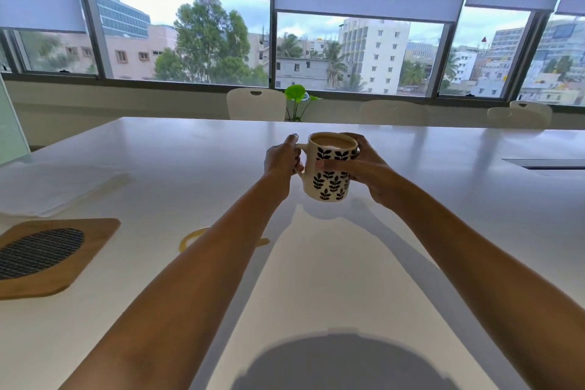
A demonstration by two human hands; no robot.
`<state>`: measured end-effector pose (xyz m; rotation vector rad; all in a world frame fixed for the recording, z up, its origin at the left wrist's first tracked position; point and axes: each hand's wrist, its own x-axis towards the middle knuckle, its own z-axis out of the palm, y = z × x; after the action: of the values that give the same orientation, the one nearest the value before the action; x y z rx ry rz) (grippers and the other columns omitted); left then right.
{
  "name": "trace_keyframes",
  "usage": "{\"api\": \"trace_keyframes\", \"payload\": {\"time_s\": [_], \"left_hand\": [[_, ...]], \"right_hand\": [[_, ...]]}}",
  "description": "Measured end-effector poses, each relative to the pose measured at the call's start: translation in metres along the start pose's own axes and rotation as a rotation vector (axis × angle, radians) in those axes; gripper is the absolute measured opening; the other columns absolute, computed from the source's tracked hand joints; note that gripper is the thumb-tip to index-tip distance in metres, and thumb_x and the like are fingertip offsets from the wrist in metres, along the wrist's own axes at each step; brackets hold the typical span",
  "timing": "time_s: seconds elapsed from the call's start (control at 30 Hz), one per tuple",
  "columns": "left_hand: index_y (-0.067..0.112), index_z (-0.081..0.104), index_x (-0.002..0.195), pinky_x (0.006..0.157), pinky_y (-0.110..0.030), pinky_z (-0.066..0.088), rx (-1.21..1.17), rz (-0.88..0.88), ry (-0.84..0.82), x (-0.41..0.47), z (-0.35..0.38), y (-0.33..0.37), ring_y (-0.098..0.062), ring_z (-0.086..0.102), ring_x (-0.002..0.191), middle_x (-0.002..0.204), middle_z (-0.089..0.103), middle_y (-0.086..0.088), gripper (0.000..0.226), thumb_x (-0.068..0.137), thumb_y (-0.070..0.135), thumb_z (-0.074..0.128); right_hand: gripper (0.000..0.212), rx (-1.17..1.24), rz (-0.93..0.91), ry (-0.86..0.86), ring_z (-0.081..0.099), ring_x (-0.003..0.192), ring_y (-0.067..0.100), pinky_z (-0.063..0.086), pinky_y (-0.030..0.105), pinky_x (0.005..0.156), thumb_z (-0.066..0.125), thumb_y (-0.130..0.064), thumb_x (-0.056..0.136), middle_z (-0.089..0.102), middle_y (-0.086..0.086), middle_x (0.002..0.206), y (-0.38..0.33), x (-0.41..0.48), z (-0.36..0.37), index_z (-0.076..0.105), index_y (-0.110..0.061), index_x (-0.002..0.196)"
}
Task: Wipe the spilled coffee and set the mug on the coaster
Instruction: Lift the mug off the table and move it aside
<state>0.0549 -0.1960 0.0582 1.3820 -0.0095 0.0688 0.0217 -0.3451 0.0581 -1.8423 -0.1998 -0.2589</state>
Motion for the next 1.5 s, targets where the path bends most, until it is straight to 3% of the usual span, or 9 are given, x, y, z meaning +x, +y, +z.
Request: {"api": "trace_keyframes", "payload": {"time_s": [0.3, 0.47, 0.67, 0.83, 1.23, 1.5], "left_hand": [[0.012, 0.048, 0.055, 0.074, -0.034, 0.044, 0.032, -0.034, 0.033, 0.003, 0.035, -0.03, -0.018, 0.043, 0.052, 0.055, 0.045, -0.004, 0.042, 0.093, 0.028, 0.048], [0.011, 0.049, 0.056, 0.073, -0.034, 0.044, 0.054, -0.039, 0.042, 0.007, 0.045, -0.043, -0.016, 0.044, 0.053, 0.056, 0.047, -0.004, 0.042, 0.094, 0.029, 0.048], [0.011, 0.048, 0.055, 0.066, -0.03, 0.043, 0.071, -0.042, 0.067, 0.009, 0.051, -0.055, -0.015, 0.043, 0.051, 0.056, 0.047, -0.004, 0.042, 0.094, 0.027, 0.047], [0.011, 0.047, 0.055, 0.059, -0.027, 0.042, 0.081, -0.048, 0.074, 0.01, 0.053, -0.063, -0.016, 0.042, 0.05, 0.055, 0.046, -0.004, 0.041, 0.093, 0.025, 0.048], [0.011, 0.048, 0.053, 0.058, -0.027, 0.045, 0.083, -0.044, 0.077, 0.01, 0.05, -0.067, -0.017, 0.044, 0.047, 0.054, 0.047, -0.005, 0.041, 0.092, 0.024, 0.049], [0.01, 0.05, 0.054, 0.06, -0.026, 0.047, 0.085, -0.029, 0.06, 0.009, 0.047, -0.067, -0.016, 0.048, 0.049, 0.055, 0.05, -0.005, 0.042, 0.093, 0.024, 0.049]], "right_hand": [[0.081, -0.012, 0.039, 0.017, 0.058, 0.108, 0.018, 0.048, 0.044, 0.097, 0.085, -0.018, 0.063, 0.059, -0.005, 0.11, 0.036, 0.001, -0.03, 0.041, -0.018, 0.131], [0.077, 0.01, 0.044, 0.002, 0.059, 0.101, 0.012, 0.05, 0.037, 0.089, 0.086, -0.018, 0.062, 0.059, -0.005, 0.109, 0.051, 0.003, -0.038, 0.041, -0.022, 0.125], [0.081, 0.008, 0.054, -0.017, 0.059, 0.105, 0.016, 0.05, 0.038, 0.091, 0.086, -0.018, 0.062, 0.06, 0.0, 0.113, 0.066, 0.005, -0.043, 0.041, -0.017, 0.13], [0.077, 0.022, 0.081, -0.013, 0.056, 0.099, 0.009, 0.049, 0.033, 0.088, 0.086, -0.018, 0.062, 0.056, -0.008, 0.106, 0.074, 0.005, -0.044, 0.039, -0.024, 0.123], [0.075, 0.035, 0.073, -0.034, 0.055, 0.098, 0.007, 0.047, 0.023, 0.078, 0.084, -0.014, 0.064, 0.055, -0.007, 0.105, 0.078, 0.005, -0.044, 0.037, -0.023, 0.122], [0.082, 0.022, 0.072, -0.056, 0.053, 0.107, 0.014, 0.046, 0.027, 0.085, 0.083, -0.014, 0.066, 0.051, 0.001, 0.117, 0.077, 0.002, -0.044, 0.035, -0.016, 0.132]]}}
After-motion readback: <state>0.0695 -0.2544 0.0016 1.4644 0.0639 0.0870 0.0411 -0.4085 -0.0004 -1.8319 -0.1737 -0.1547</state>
